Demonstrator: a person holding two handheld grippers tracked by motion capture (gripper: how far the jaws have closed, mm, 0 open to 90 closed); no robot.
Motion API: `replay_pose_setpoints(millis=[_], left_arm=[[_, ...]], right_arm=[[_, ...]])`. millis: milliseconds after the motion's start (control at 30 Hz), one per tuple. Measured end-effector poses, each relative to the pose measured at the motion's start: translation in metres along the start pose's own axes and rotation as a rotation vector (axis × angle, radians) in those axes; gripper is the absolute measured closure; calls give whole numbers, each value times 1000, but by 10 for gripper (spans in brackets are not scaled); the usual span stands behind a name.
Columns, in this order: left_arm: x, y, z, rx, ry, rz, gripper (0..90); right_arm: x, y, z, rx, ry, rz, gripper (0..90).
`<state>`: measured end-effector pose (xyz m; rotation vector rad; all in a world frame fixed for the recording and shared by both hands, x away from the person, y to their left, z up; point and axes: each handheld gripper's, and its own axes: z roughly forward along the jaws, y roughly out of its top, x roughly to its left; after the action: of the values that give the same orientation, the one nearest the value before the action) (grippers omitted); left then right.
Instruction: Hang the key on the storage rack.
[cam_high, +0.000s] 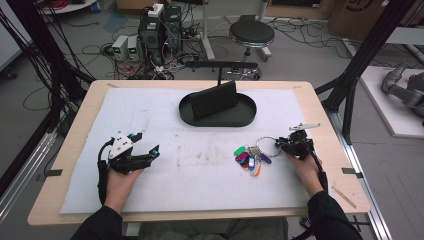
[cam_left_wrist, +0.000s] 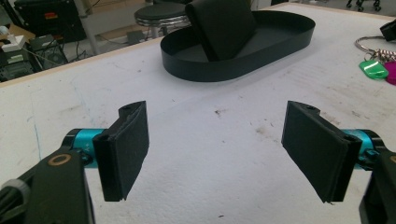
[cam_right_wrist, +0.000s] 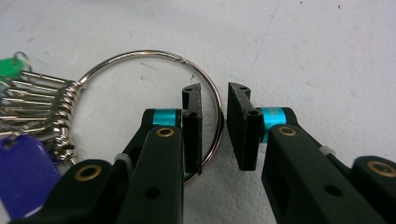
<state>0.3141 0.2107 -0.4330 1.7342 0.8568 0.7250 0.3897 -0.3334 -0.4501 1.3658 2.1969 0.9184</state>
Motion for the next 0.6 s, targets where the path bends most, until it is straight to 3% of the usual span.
replay_pose_setpoints(millis=[100,133,367,400,600], left_arm=[[0,0,0,3,-1,1,233],[0,0,0,1,-3,0,233],[0,0,-1,-3,0,5,233],[0,0,-1,-2,-1,3,233],[0,0,-1,-6,1,0,233]], right_arm=[[4,0,1,2,-24,-28,816],[3,0,1,2,-18,-24,874],[-2,-1,0,-11,22,40,883],[-5,0,-4,-41,47,75,883],[-11,0,-16,-128,126,145,883]])
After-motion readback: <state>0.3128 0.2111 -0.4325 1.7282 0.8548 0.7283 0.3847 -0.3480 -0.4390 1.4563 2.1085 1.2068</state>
